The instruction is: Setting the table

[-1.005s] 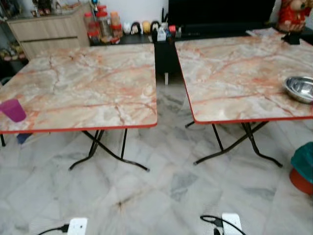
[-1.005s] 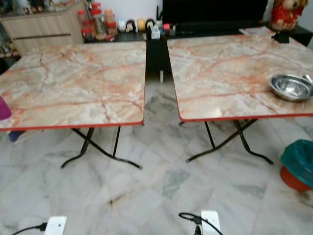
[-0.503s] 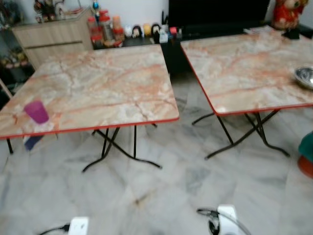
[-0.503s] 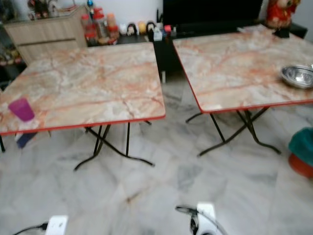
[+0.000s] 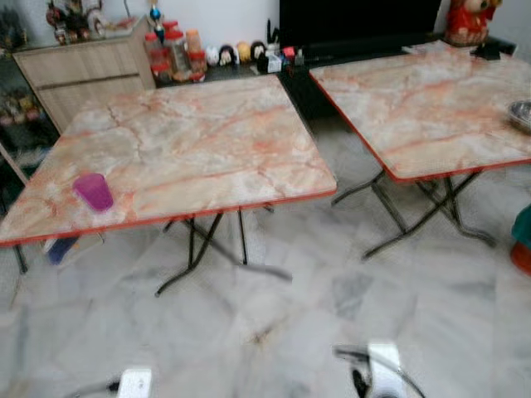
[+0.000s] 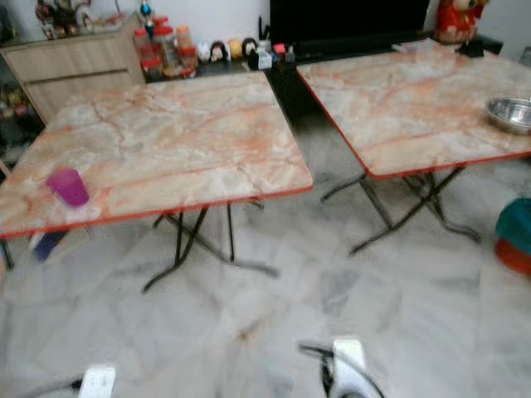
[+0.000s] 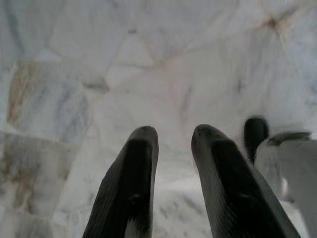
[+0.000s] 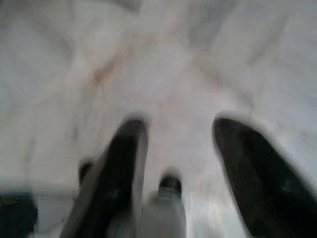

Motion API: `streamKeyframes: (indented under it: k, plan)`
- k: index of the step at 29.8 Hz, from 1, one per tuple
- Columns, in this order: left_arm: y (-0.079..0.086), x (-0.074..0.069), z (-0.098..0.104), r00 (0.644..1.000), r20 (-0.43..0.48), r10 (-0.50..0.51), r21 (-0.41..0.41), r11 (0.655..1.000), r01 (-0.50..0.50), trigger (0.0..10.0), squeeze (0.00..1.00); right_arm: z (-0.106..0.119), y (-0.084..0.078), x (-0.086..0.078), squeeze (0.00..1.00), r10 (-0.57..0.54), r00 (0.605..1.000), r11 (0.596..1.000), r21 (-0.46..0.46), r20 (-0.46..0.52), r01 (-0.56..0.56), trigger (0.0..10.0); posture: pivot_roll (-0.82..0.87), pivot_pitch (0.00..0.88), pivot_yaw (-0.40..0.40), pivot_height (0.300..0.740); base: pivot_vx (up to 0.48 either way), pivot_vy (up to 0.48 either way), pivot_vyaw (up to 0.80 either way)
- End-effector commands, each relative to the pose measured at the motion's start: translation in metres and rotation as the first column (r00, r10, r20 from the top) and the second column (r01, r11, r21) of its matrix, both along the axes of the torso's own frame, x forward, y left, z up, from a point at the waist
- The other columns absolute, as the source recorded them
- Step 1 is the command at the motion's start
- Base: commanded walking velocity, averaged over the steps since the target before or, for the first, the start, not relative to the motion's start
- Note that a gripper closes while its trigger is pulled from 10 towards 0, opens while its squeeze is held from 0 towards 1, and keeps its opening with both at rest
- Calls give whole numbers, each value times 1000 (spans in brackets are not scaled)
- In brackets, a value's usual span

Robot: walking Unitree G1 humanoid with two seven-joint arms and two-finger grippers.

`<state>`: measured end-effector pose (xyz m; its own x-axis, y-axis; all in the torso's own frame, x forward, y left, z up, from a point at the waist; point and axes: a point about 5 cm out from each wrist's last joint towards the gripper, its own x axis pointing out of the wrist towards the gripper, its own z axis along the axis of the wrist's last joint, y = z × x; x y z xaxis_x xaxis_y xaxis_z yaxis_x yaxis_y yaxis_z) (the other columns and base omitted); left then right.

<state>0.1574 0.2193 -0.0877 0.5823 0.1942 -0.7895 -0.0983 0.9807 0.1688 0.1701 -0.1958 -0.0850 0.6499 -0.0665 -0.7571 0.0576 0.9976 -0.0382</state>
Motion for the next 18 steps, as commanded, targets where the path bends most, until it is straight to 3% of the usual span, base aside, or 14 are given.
streamKeyframes:
  k: [1,6,10,18]
  plan:
    - [9,-3,1,1000,-8,13,19,1000,-13,10000,0,2,10,7,0,19,999,1000,14,28,-19,10000,59,18,72,740,0,398,794]
    - [10,-4,1,1000,-9,19,20,1000,-19,10000,0,2,10,7,0,12,999,1000,23,30,-12,10000,65,26,68,740,0,399,774]
    - [11,-5,0,1000,-11,23,20,1000,-23,10000,0,2,13,7,0,4,1000,997,70,27,-6,10000,63,31,68,740,0,397,0]
    - [8,-8,-2,999,-16,32,12,999,-32,10000,0,3,17,10,0,22,999,997,77,36,-25,10000,65,41,63,740,0,397,0]
